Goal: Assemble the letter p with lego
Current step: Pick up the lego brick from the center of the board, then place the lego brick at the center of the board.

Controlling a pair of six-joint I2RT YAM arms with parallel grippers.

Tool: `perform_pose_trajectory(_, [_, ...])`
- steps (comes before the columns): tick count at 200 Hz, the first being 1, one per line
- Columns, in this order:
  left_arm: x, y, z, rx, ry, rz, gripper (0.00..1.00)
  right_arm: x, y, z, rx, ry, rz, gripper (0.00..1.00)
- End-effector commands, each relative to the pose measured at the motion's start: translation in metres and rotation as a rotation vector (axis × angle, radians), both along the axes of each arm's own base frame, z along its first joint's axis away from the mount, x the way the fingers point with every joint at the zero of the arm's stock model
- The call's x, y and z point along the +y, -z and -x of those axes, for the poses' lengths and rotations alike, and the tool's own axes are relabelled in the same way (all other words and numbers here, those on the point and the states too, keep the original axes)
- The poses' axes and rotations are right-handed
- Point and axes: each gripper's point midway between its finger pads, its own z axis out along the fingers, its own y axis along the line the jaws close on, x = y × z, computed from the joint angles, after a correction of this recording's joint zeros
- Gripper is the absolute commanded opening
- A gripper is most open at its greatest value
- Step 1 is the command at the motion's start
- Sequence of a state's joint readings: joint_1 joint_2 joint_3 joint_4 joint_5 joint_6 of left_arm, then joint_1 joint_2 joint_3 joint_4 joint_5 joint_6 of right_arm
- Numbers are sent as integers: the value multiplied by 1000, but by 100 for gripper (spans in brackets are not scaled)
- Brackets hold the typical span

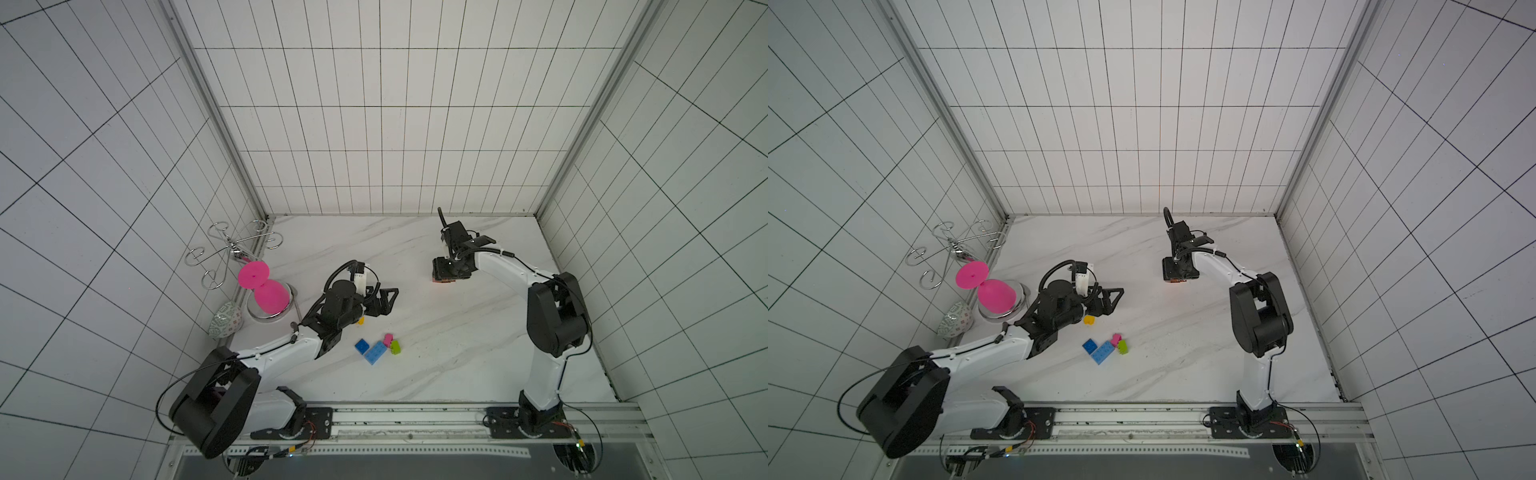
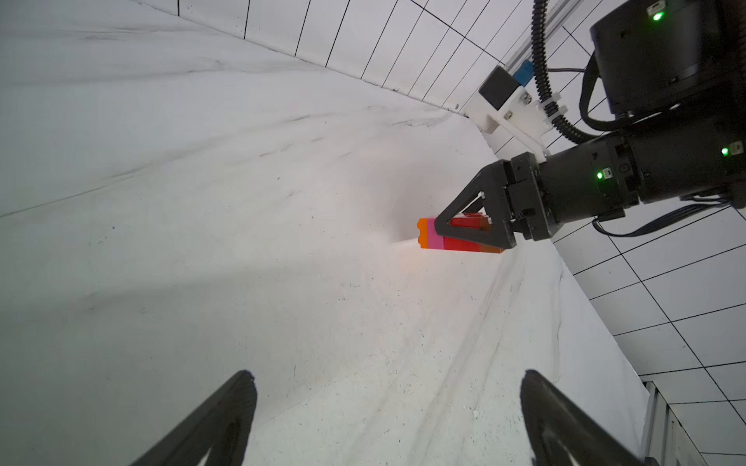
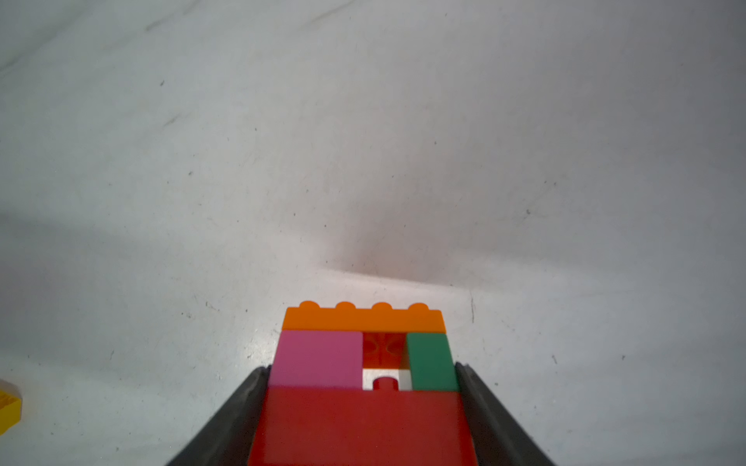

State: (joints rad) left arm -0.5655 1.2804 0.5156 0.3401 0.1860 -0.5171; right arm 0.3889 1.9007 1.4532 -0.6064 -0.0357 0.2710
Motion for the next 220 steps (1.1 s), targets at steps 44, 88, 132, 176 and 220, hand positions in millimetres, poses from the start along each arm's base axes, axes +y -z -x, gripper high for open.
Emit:
perform_pose_trajectory(44, [7, -7, -2, -49, -25, -5, 97, -54, 13, -33, -102, 64, 16, 42])
perform_pose_trajectory(88, [7, -8, -2, -52, -24, -6, 97, -76, 19, -49, -115, 71, 43, 42])
perform_pose_trajectory(132, [5, -7, -2, -46, -17, 1, 97, -88, 13, -62, -151, 71, 71, 45])
perform_pose_trajectory(176, [4, -7, -2, -46, -13, 6, 97, -81, 21, -64, -109, 33, 46, 45])
perform_pose_trajectory(220, [2, -4, -3, -37, -8, 7, 97, -74, 28, -65, -60, 27, 6, 47])
